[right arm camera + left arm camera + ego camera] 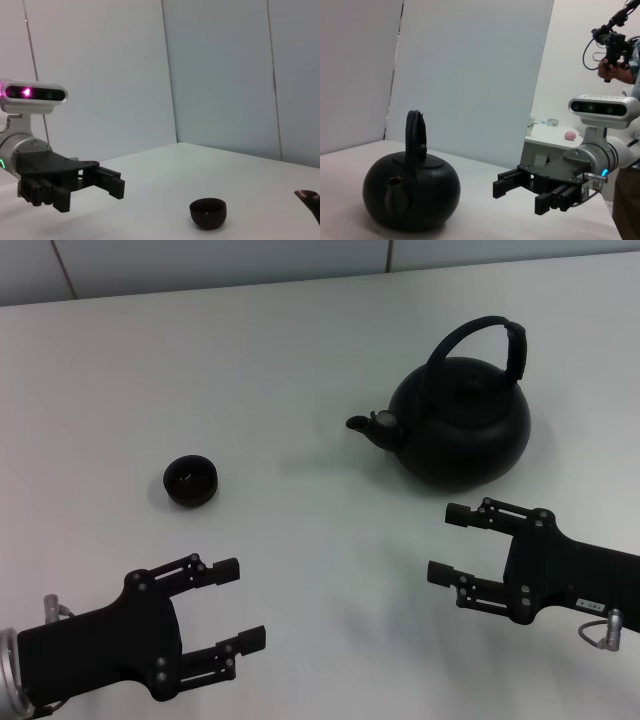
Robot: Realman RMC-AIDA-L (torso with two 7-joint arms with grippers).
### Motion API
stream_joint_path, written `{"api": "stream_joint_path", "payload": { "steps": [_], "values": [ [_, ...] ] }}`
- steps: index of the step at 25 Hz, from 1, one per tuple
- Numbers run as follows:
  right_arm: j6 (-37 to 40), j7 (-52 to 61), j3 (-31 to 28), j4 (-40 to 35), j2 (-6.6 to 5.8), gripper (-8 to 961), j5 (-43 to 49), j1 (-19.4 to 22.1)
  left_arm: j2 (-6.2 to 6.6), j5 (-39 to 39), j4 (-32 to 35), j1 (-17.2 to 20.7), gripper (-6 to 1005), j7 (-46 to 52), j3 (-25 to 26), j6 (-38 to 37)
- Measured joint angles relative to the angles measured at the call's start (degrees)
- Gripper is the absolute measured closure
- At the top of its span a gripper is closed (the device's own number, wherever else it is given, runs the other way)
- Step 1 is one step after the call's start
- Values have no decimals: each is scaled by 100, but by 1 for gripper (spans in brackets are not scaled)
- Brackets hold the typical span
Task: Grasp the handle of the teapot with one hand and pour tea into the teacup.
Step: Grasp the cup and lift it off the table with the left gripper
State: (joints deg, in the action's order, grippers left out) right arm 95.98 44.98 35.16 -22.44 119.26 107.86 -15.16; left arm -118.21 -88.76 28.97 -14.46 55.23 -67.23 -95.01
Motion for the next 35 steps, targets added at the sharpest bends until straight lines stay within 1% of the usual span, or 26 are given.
{"api": "stream_joint_path", "payload": {
  "steps": [5, 10, 15, 17, 18, 20, 24, 26, 27, 29, 30, 32, 33, 35],
  "values": [
    [0, 116, 7, -34, -10, 243, 254, -115, -6, 25, -17, -8, 255, 36, 73, 38],
    [82, 287, 9, -113, -21, 243, 280, -221, -23, 37, -22, -44, 253, 59, 163, 97],
    [71, 335, 9, -127, -15, 243, 280, -271, -43, 230, -22, -90, 251, -16, 182, 568],
    [57, 320, 9, -112, -7, 244, 280, -275, -56, 435, -122, -94, 252, -34, 185, 837],
    [56, 318, 8, -100, -7, 244, 279, -279, -56, 435, -122, -94, 252, -34, 185, 837],
    [57, 315, 0, -98, -7, 244, 272, -281, -60, 724, -321, -127, 252, -115, 183, 1215],
    [78, 319, -48, -121, -14, 244, 252, -288, -63, 824, -383, -139, 253, -217, 180, 1296],
    [66, 333, -54, -125, -18, 244, 250, -298, -67, 969, -455, -144, 253, -388, 171, 1360],
    [57, 336, -55, -127, -18, 244, 249, -304, -88, 1554, -769, -155, 253, -1005, 137, 1605],
    [55, 337, -43, -131, -17, 244, 248, -327, -90, 1771, -933, -168, 254, -1324, 130, 1701],
    [55, 338, -41, -133, -17, 244, 247, -340, -90, 1771, -933, -168, 254, -1324, 130, 1701],
    [33, 343, -56, -133, -16, 244, 245, -367, -90, 1923, -1131, -190, 254, -1719, 124, 1738],
    [33, 343, -56, -133, -16, 244, 245, -367, -90, 1923, -1131, -190, 254, -1719, 124, 1738],
    [16, 344, -61, -133, -13, 244, 244, -371, -89, 2213, -1500, -253, 256, -2165, 138, 1768]
  ]
}}
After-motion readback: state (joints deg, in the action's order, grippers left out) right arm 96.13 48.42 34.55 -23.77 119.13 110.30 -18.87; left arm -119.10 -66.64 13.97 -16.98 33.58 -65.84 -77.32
